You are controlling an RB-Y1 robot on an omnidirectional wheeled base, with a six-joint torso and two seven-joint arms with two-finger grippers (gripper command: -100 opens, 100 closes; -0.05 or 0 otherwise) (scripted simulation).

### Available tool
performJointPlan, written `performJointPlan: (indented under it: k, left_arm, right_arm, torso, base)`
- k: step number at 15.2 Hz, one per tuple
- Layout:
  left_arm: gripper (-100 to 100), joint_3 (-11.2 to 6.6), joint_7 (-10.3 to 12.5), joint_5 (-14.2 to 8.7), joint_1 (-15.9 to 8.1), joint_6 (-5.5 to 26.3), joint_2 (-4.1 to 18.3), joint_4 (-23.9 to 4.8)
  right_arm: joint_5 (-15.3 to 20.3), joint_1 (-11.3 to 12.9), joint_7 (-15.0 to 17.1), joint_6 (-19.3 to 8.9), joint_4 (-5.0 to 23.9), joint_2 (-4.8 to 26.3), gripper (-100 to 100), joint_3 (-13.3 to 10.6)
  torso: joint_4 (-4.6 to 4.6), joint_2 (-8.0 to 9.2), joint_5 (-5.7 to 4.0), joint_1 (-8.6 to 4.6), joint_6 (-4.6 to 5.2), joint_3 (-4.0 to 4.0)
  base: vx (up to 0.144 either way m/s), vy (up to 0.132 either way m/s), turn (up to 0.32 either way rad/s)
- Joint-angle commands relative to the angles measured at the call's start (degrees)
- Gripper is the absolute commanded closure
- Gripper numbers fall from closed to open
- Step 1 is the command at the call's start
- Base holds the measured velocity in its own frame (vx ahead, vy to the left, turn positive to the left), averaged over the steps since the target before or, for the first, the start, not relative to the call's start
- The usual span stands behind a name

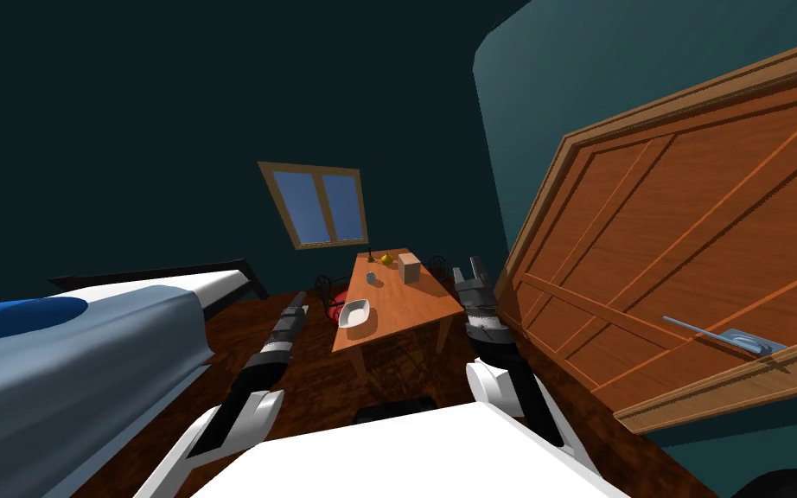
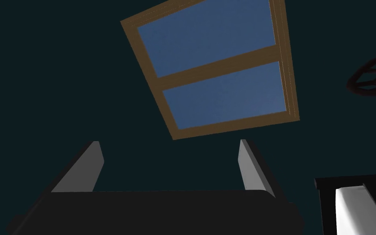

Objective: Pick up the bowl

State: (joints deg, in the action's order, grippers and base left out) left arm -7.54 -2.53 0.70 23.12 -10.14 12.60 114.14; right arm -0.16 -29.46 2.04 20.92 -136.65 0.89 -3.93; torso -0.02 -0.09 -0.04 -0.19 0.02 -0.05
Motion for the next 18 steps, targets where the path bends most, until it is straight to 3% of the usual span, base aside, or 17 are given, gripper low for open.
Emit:
performJointPlan:
  k: [1, 5, 18]
  left_arm:
    - [-100, -0.49, -0.08, -0.10, -0.72, 1.12, 0.06, -1.90]
    - [-100, -2.59, 0.12, -0.73, -3.05, 5.96, 0.36, -7.07]
    - [-100, -6.84, 0.54, -2.03, -7.73, 15.87, -0.36, -17.74]
  right_arm:
    - [0.00, 0.00, 0.00, 0.00, 0.00, 0.00, 0, 0.00]
    - [0.00, 0.00, 0.00, 0.00, 0.00, 0.00, 0, 0.00]
    - [0.00, 0.00, 0.00, 0.00, 0.00, 0.00, 0, 0.00]
  torso:
    - [0.00, 0.00, 0.00, 0.00, 0.00, 0.00]
    - [-0.01, -0.04, -0.01, -0.02, 0.00, -0.02]
    - [-0.01, -0.02, 0.00, 0.00, -0.01, -0.01]
  base:
    - [0.012, -0.045, -0.046]
    - [0.026, -0.050, -0.084]
    - [0.025, -0.040, -0.065]
